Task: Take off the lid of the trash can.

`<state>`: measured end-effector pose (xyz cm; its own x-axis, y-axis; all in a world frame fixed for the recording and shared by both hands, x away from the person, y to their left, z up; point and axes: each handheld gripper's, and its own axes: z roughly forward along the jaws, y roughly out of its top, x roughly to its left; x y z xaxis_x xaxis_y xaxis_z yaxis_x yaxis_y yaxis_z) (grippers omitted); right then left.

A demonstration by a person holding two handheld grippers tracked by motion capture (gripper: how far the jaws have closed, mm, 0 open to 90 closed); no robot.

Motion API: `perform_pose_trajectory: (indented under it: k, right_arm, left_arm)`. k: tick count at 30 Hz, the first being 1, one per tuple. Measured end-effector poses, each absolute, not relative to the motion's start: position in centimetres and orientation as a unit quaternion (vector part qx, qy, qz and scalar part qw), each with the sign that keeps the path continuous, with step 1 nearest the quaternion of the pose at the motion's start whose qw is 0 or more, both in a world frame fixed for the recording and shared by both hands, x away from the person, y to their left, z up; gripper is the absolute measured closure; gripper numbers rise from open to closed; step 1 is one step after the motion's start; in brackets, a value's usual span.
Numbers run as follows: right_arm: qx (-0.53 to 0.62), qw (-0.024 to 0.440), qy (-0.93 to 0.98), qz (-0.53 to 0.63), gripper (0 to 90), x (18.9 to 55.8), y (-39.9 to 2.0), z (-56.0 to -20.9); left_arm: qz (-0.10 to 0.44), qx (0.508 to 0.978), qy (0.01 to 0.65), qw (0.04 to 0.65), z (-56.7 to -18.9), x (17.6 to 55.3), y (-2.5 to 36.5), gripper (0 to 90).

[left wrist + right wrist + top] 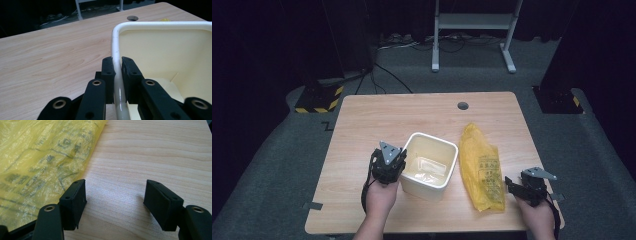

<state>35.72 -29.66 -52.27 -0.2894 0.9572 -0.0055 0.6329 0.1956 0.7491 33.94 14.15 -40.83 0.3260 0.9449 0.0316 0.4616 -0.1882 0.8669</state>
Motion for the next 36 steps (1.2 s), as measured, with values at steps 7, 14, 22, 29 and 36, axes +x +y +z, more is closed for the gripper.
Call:
perform_pose_trajectory:
  k: [7, 14, 22, 29, 36]
  right_arm:
    - [0.542, 0.247, 0.733, 0.328, 33.9, 35.72, -29.66, -52.27]
    - [0.542, 0.247, 0.733, 0.328, 33.5, 35.72, -29.65, -52.27]
    - [0.539, 0.248, 0.735, 0.328, 32.5, 35.77, -29.64, -52.29]
    - [0.539, 0.248, 0.735, 0.328, 32.5, 35.77, -29.64, -52.29]
    - [0.539, 0.248, 0.735, 0.328, 32.5, 35.77, -29.64, -52.29]
  left_arm:
    - [0.302, 0.705, 0.496, 0.407, -41.13, 33.91, 14.31, 80.6]
    - [0.305, 0.701, 0.493, 0.416, -41.11, 33.75, 14.18, 80.6]
    - [0.308, 0.698, 0.494, 0.418, -41.33, 33.73, 14.28, 80.6]
    - [0.315, 0.680, 0.491, 0.445, -41.75, 33.36, 14.61, 80.6]
    - [0.318, 0.670, 0.487, 0.462, -41.84, 33.20, 14.53, 80.7]
